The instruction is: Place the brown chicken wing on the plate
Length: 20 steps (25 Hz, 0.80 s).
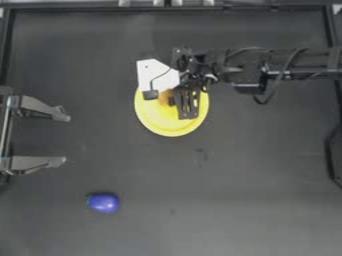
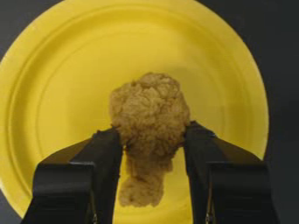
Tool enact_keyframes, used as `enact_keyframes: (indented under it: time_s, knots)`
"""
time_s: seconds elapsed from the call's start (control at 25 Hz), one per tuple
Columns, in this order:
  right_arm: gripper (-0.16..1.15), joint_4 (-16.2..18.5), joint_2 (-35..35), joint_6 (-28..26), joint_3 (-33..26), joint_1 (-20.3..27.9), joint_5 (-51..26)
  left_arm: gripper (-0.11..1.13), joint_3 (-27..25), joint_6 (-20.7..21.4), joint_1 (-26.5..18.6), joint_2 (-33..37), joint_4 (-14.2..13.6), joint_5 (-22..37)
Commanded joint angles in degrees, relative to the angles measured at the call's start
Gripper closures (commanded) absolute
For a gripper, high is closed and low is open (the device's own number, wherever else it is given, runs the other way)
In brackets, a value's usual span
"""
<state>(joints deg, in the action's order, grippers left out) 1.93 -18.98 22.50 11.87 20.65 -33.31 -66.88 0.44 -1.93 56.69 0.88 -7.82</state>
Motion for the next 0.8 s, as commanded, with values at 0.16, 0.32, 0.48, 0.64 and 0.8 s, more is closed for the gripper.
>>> enact_keyframes:
  time_s: [0.16,0.32,0.48,0.64,0.8]
  knots:
    - [0.69,-2.02,0.79,1.41,-1.32,0.00,0.09,0.00,0.88,0.09,-0.62,-0.79,0.09,-0.18]
    - [0.55,-3.34,0.18,2.46,-1.76,0.09,0.09,0.00,0.88,0.00,-0.70,-0.79,0.09,-0.18]
    - [0.21,-3.87,-0.26,2.29,-2.37,0.35,-0.09,0.00,0.88,0.09,-0.70,-0.70,0.09,-0.18]
    - [-0.08,-5.19,-0.26,2.20,-3.16,0.44,-1.49,0.00,0.79,0.00,-0.70,-0.70,0.09,-0.18]
    - [-0.01,-4.92,-0.09,1.93,-3.87,0.53,-3.43,0.00,0.88,0.00,-0.70,-0.70,0.09,-0.18]
